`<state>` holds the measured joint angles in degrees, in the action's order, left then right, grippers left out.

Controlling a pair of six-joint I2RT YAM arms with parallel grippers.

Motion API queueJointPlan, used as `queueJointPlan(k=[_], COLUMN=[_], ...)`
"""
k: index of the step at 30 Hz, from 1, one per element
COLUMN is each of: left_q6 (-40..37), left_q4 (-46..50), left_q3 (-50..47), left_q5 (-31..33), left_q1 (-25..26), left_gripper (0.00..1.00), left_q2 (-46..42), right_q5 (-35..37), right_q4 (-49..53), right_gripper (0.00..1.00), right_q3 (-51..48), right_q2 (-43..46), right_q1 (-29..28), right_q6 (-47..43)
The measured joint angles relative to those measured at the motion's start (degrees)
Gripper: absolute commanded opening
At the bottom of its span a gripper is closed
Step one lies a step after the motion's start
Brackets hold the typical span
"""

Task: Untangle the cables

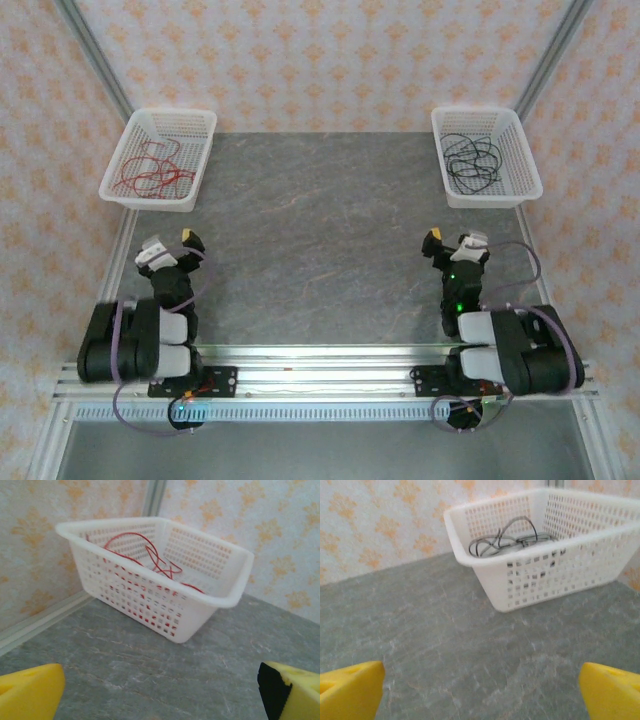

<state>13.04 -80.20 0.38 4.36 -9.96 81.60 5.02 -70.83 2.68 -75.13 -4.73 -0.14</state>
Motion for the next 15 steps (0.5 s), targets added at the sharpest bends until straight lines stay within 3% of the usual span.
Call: queueJointPlan(k=[3,5,10,15], left_q6=[-2.0,-3.0,-7.0,-8.9], left_q4=[-3.8,-3.4,0.3,2.5], left_q3=[0.0,0.9,10.8,11.7], left_q5=[-3.7,-5.0,-3.0,-2.2], left_q1=[1.8,2.6,8.0,9.0], left_gripper=[0.99,0.99,0.99,0.99], left_q2=[9.0,8.6,6.7,6.6], right_q5=[-2.6,-4.4,-6.6,-6.6], right_q4=[-8.9,-5.3,-1.6,0.0], right_gripper=[0.99,1.00,1.00,1.00], right_q3=[0.2,3.1,10.7,10.7], right_q2=[-9.2,-12.0,-12.0,-12.0], right_q1=[2.4,2.6,3.8,3.9], right_q6=[-0.7,-1.3,-1.2,-1.2])
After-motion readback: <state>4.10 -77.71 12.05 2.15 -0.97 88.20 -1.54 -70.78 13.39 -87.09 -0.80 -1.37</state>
